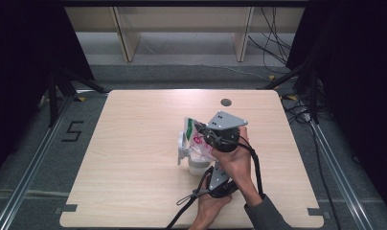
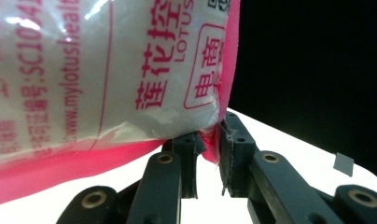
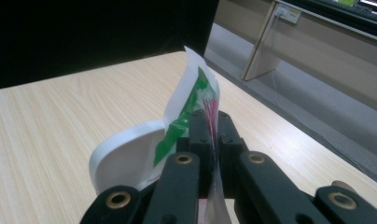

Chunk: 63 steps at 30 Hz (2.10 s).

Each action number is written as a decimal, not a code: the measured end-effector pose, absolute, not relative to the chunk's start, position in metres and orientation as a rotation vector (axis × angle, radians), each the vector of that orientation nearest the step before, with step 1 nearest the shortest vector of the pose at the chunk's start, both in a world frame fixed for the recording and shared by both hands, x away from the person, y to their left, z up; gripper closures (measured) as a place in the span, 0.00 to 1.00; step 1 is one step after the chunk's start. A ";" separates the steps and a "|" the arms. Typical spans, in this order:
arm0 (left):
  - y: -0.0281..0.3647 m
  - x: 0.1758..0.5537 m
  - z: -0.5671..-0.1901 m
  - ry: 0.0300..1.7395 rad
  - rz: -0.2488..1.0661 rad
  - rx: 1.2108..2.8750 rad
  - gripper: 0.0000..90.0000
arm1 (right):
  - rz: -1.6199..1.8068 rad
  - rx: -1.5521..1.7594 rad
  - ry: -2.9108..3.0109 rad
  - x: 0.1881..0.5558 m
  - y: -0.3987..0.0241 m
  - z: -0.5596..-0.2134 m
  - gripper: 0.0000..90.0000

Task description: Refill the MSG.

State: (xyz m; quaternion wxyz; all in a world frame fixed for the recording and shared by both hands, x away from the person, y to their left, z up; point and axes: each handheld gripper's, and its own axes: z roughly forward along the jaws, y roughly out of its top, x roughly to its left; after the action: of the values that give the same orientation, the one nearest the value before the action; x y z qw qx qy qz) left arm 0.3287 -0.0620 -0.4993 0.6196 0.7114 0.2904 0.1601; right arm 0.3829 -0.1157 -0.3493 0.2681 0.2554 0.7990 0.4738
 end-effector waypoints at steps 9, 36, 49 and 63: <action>-0.062 0.329 -0.499 0.663 0.370 1.636 0.87 | 1.278 0.676 2.159 0.383 -0.116 -0.349 0.99; -0.063 0.328 -0.499 0.650 0.358 1.626 0.86 | 1.260 0.677 2.165 0.382 -0.115 -0.348 0.99; -0.064 0.328 -0.499 0.645 0.362 1.612 0.86 | 1.267 0.676 2.160 0.381 -0.115 -0.347 0.99; -0.062 0.327 -0.498 0.653 0.372 1.646 0.86 | 1.276 0.693 2.180 0.382 -0.116 -0.348 0.98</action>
State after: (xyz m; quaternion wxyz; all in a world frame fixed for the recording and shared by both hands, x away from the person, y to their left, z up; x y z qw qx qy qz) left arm 0.3274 -0.0625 -0.4975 0.6178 0.7154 0.2837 0.1616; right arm 0.3819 -0.1155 -0.3478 0.2581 0.2557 0.8041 0.4705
